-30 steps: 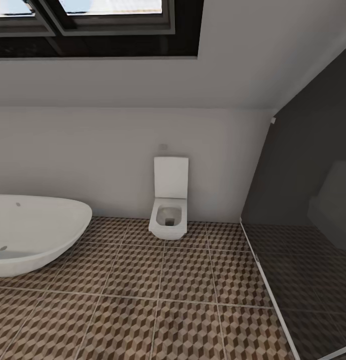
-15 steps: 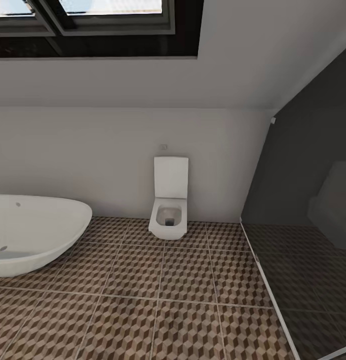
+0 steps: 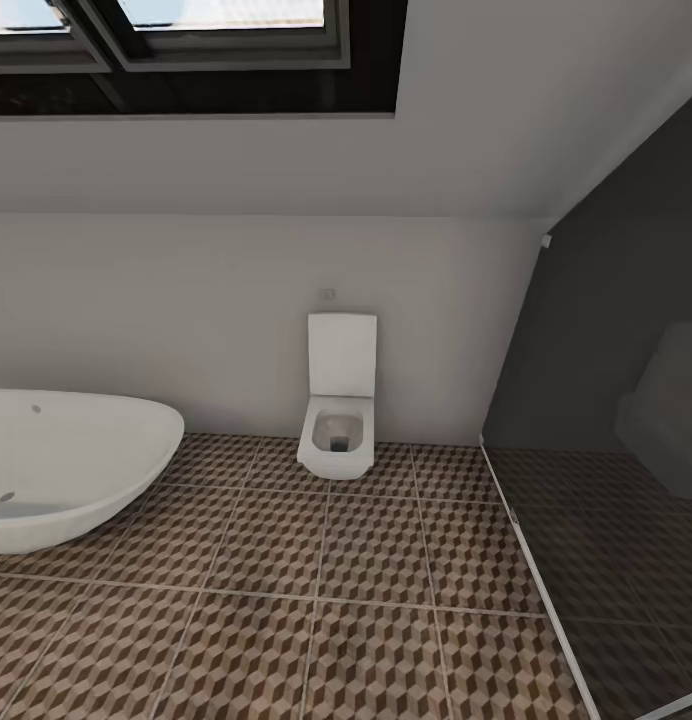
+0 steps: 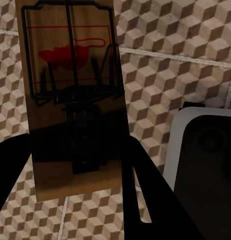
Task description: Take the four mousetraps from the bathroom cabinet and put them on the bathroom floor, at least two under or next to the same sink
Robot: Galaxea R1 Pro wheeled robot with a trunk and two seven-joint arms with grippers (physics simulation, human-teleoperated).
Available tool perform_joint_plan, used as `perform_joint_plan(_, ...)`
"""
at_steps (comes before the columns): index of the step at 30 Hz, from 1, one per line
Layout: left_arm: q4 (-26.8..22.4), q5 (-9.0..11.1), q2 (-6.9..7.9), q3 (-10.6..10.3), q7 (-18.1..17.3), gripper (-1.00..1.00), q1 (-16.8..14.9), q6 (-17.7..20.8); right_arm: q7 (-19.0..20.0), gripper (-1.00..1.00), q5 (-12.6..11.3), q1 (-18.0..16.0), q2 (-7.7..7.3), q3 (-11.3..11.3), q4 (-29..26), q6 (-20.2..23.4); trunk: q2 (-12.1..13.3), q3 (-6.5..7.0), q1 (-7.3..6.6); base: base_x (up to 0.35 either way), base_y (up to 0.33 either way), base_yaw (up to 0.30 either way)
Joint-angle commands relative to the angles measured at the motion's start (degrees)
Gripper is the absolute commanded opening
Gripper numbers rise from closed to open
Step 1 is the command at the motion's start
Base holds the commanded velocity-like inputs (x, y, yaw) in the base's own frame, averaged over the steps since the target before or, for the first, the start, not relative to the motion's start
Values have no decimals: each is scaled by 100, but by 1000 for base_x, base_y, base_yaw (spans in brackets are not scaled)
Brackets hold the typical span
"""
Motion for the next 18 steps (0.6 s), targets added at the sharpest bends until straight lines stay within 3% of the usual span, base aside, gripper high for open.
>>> perform_joint_plan(1, 14, -14, -3, -40, 34, -100, -7, -20, -49, -100, -12, -3, -1, 52, 0, -9, -11, -11, 3, 0, 0, 0)
perform_joint_plan(18, 14, -12, -3, -40, 34, -100, -7, -20, -49, -100, -15, -3, -1, 48, -2, -9, -11, -11, 3, 0, 0, 0)
